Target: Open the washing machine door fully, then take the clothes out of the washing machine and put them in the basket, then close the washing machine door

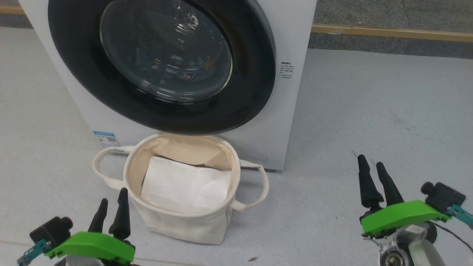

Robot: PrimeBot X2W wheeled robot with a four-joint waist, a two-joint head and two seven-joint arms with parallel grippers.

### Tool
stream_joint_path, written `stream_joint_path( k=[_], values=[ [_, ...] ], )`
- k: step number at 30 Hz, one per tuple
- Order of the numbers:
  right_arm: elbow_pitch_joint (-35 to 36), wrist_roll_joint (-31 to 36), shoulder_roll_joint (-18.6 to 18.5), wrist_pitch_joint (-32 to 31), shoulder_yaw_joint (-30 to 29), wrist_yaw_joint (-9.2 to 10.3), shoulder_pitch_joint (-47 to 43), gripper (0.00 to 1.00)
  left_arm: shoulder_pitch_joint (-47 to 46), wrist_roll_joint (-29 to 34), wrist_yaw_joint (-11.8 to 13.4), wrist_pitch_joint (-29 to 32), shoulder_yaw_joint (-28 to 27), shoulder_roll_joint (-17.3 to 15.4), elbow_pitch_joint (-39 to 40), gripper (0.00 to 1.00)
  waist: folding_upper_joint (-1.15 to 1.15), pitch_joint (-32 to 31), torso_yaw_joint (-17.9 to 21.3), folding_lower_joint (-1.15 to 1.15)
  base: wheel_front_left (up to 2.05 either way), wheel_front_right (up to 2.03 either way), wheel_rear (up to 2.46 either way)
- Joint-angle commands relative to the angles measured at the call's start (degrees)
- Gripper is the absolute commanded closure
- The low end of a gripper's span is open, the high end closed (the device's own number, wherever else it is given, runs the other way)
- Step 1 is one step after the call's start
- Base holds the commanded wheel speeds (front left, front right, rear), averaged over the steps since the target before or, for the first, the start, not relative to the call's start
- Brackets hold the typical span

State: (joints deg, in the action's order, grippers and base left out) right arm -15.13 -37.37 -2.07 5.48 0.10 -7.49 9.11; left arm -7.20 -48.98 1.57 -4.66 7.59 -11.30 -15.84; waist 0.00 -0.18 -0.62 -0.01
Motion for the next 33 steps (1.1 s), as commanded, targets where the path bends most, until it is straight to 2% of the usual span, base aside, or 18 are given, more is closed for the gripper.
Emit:
stream_joint_path(
  k=[1, 16, 23, 33],
  values=[
    [2.03, 1.57, -0.43, 0.77, 1.15, 0.0, 3.27, 0.0, -3.4, 1.51, 0.28, -0.73, -0.99, -1.88, 1.51, 0.0, 0.0, 0.0, 0.0, 0.0, 0.0, 0.0, 0.0],
    [2.34, 13.39, -0.54, 3.29, 2.87, 0.0, 4.88, 0.0, -7.09, 16.1, 4.56, -2.97, 4.08, -5.61, 0.88, 0.0, 0.0, -0.73, -0.25, 0.0, 0.0, 0.0, 0.0],
    [1.88, 17.72, -0.59, 4.46, 3.04, 0.0, 5.38, 0.0, -8.13, 20.13, 5.13, -4.16, 5.96, -6.31, 1.34, 0.0, 0.0, -1.23, -0.33, 0.0, 0.0, 0.0, 0.0],
    [1.54, 22.25, -0.66, 6.13, 1.92, 0.0, 6.14, 0.0, -8.56, 21.96, 4.59, -6.55, 5.88, -6.84, 2.58, 0.0, 0.0, -2.04, 0.0, 0.0, 0.0, 0.0, 0.0]
  ],
)
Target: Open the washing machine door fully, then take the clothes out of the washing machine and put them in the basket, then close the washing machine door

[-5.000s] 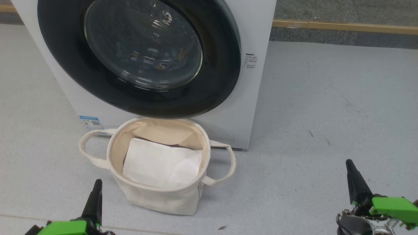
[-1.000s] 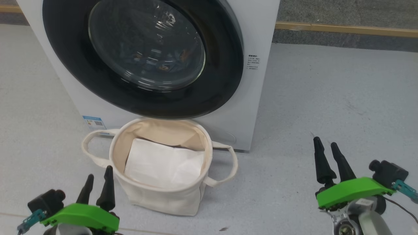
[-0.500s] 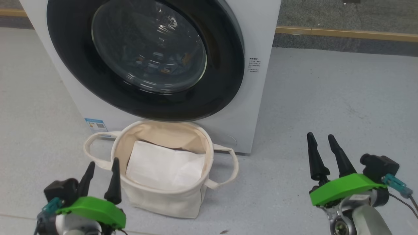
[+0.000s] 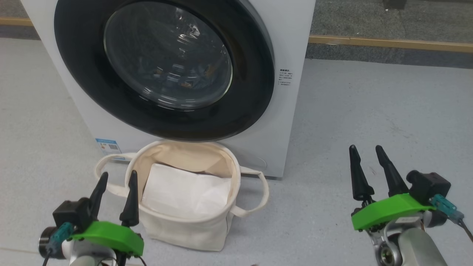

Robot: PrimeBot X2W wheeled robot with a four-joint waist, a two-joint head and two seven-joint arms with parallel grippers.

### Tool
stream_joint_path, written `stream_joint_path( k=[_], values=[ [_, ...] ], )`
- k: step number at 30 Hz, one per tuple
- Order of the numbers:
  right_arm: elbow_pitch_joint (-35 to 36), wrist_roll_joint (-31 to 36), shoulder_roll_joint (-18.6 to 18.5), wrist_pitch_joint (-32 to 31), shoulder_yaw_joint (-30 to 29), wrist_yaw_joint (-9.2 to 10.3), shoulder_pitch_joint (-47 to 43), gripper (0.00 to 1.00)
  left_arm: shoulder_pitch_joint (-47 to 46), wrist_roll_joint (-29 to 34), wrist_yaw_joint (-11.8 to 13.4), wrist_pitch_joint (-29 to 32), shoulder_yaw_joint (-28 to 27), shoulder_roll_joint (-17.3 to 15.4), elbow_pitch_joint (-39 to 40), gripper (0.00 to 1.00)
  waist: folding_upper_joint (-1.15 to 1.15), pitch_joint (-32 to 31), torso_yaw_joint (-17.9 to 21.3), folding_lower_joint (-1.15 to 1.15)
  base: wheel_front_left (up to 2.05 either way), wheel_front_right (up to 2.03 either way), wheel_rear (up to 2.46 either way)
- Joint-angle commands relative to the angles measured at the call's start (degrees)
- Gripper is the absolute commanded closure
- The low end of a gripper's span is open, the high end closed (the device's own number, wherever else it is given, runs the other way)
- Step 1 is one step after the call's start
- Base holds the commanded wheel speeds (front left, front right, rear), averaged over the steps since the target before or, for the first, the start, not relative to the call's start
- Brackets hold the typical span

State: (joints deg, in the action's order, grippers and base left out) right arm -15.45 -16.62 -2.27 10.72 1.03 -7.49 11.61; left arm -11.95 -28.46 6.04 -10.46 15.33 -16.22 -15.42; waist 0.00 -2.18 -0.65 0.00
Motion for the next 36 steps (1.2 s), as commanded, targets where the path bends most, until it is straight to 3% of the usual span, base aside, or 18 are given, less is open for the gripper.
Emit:
stream_joint_path(
  k=[1, 12, 16, 21, 36],
  values=[
    [1.87, 1.89, -0.47, 1.06, 0.83, 0.0, 3.72, 0.0, -3.89, 1.7, 0.05, -0.97, -1.86, -1.96, 2.24, 0.0, 0.0, -0.09, 0.05, 0.0, 0.0, 0.0, 0.0],
    [1.8, 6.45, -0.54, 2.74, 1.01, 0.0, 4.8, 0.0, -4.93, 5.97, 0.19, -2.92, -1.77, -3.23, 2.79, 0.0, 0.0, -0.13, 0.98, 0.0, 0.0, 0.0, 0.0],
    [1.82, 6.45, -0.57, 3.41, 0.84, 0.0, 5.65, 0.0, -5.27, 5.77, -1.16, -3.62, -1.81, -2.61, 4.37, 0.0, 0.0, -0.13, 1.17, 0.0, 0.0, 0.0, 0.0],
    [1.71, 8.79, -0.61, 4.24, 1.0, 0.0, 6.42, 0.0, -5.65, 7.58, -1.08, -4.47, -1.99, -3.11, 4.92, 0.0, 0.0, -0.2, 1.12, 0.0, 0.0, 0.0, 0.0],
    [-0.03, 3.78, -0.61, 4.28, 1.56, 0.0, 6.45, 0.0, -5.48, 0.21, -4.79, -3.29, -3.97, -0.88, 0.87, 0.0, 0.0, -0.03, 1.13, 0.0, 0.0, 0.0, 0.0]
  ],
)
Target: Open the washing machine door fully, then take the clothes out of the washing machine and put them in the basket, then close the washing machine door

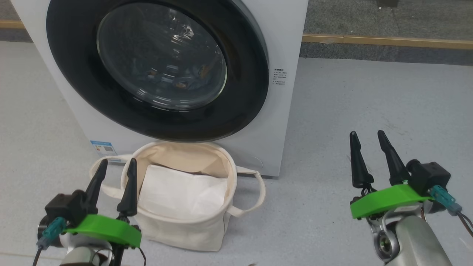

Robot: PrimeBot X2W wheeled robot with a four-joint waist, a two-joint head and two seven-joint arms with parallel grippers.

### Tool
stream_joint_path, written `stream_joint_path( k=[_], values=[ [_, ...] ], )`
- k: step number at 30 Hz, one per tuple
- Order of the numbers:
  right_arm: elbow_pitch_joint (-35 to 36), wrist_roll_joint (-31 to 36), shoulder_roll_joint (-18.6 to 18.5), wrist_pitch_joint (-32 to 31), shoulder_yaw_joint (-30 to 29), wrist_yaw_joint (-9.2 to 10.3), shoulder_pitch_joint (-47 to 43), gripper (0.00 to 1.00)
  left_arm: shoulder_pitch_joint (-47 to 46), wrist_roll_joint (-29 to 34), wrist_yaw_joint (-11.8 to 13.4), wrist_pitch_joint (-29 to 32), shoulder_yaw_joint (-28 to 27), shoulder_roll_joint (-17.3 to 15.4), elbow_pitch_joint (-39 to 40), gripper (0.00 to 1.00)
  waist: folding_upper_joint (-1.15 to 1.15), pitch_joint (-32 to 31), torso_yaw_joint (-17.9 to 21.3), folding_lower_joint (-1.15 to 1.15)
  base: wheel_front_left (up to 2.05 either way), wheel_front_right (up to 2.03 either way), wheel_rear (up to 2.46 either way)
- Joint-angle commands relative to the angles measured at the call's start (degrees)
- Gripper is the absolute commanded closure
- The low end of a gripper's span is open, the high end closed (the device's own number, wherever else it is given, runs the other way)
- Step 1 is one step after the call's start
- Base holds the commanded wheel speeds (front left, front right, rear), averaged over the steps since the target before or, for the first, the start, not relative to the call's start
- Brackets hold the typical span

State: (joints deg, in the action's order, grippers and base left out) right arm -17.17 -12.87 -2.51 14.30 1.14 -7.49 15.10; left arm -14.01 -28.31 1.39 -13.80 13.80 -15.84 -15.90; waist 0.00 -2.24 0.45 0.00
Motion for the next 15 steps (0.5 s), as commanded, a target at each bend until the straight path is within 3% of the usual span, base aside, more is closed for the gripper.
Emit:
stream_joint_path(
  k=[1, 15],
  values=[
    [1.67, -0.01, -0.37, 0.7, 1.55, 0.0, 2.98, 0.0, -3.5, -0.16, -0.24, 0.07, -2.47, -1.23, 1.28, 0.0, 0.0, 0.08, 0.05, 0.0, 0.0, 0.0, 0.0],
    [1.27, -0.26, -0.37, 0.7, 2.02, 0.0, 3.04, 0.0, -3.89, 0.55, 0.39, -0.13, -1.66, -1.66, 0.71, 0.0, 0.0, 0.3, -0.17, 0.0, 0.0, 0.0, 0.0]
  ],
)
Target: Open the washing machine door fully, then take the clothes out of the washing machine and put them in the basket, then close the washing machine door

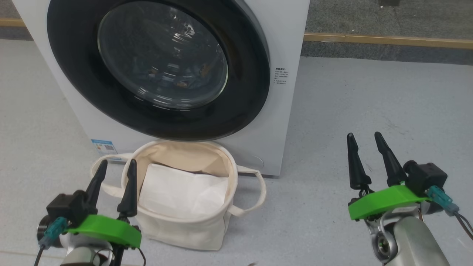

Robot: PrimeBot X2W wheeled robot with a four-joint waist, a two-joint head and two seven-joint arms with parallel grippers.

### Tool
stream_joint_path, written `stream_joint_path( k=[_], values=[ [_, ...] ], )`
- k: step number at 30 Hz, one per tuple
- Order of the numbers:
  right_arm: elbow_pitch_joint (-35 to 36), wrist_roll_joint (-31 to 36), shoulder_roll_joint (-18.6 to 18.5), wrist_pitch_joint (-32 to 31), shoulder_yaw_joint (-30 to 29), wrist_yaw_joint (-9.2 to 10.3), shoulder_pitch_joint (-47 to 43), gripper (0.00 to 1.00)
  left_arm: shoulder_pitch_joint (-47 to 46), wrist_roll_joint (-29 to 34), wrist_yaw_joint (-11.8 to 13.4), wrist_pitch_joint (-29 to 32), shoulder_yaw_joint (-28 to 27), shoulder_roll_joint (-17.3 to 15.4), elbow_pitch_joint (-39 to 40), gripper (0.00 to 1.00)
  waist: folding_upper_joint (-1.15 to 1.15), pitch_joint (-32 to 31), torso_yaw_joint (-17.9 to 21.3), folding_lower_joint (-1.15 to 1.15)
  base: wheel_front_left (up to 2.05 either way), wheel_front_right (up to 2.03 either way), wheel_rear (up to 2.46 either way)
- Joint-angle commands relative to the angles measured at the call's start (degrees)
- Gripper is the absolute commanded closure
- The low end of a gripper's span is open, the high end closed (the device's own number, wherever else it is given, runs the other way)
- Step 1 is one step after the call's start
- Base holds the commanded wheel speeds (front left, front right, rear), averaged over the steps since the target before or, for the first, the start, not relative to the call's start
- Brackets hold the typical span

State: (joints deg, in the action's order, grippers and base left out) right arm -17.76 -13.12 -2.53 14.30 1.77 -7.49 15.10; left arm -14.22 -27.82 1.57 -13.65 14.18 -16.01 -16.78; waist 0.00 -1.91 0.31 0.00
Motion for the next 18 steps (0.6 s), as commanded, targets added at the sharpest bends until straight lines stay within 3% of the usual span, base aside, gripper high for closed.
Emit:
stream_joint_path(
  k=[1, 18],
  values=[
    [1.86, -0.12, -0.34, 0.7, 1.42, 0.0, 2.99, 0.0, -3.66, 0.04, 0.19, -0.31, -1.99, -1.5, 1.57, 0.0, 0.0, -0.04, -0.06, 0.0, 0.0, 0.0, 0.0],
    [1.7, -4.9, -0.34, 0.7, 1.71, 0.0, 3.34, 0.0, -3.1, 0.43, 1.12, -0.52, -1.26, -1.87, 2.07, 0.0, 0.0, 0.23, -0.22, 0.0, 0.0, 0.0, 0.0]
  ],
)
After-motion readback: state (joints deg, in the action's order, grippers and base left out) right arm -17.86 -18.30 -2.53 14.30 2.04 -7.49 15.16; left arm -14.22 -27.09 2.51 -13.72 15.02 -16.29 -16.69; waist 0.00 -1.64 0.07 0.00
